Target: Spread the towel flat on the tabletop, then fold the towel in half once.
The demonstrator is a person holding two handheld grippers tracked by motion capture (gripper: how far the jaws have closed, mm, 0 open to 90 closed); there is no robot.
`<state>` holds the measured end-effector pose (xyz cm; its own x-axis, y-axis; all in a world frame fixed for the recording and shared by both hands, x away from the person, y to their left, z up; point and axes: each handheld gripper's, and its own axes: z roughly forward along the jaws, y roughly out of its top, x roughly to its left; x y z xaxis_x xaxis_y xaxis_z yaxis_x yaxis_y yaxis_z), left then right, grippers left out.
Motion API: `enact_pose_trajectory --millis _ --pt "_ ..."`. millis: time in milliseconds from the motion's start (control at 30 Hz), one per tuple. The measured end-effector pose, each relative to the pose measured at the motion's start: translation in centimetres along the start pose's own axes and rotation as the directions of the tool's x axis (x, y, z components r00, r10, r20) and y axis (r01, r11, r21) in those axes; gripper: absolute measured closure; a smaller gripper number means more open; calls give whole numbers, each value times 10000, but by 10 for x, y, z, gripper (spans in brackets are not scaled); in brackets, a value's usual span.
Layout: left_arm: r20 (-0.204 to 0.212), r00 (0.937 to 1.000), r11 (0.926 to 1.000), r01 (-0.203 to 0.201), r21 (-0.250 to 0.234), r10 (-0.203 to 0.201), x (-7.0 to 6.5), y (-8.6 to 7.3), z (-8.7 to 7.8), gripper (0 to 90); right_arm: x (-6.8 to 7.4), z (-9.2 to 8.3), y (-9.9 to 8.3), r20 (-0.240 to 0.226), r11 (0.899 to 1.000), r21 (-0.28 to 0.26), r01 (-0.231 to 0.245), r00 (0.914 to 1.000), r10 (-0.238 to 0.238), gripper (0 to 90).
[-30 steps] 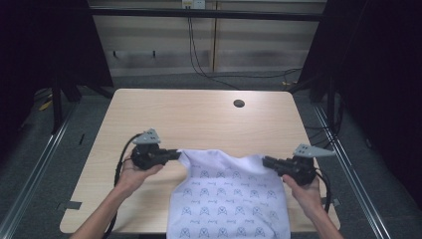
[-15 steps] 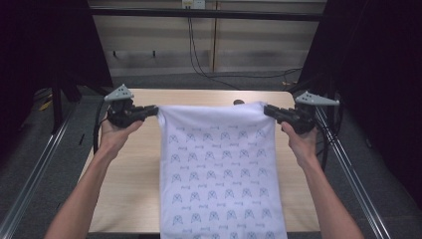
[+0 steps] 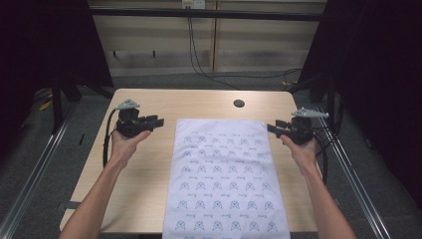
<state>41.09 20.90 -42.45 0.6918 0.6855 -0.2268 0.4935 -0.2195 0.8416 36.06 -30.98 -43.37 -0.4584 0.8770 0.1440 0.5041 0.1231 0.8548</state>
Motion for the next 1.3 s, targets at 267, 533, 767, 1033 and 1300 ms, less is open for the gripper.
enact_pose_trajectory --millis 267,533,767,1033,1300 --pt "1563 9854 9904 -856 1086 680 -40 -54 7 673 25 -24 -50 -1700 9944 995 352 9853 -179 547" --pt "2468 9652 9705 -1372 1981 861 -58 -82 27 681 60 -24 -83 -2662 9743 1945 1135 9621 -589 594" --pt "2274 9654 9549 -1816 2348 1276 -61 -87 44 647 54 -7 -88 -1975 9596 2435 1412 9758 -935 552" --pt "1974 9645 9406 -2233 2556 1753 -66 -87 41 887 56 -3 -90 -1223 9454 2744 1761 9815 -1473 654" --pt "2237 9609 9459 -2171 2412 1635 -69 -92 39 887 65 -20 -97 -1370 9325 3028 1969 9772 -1619 776"
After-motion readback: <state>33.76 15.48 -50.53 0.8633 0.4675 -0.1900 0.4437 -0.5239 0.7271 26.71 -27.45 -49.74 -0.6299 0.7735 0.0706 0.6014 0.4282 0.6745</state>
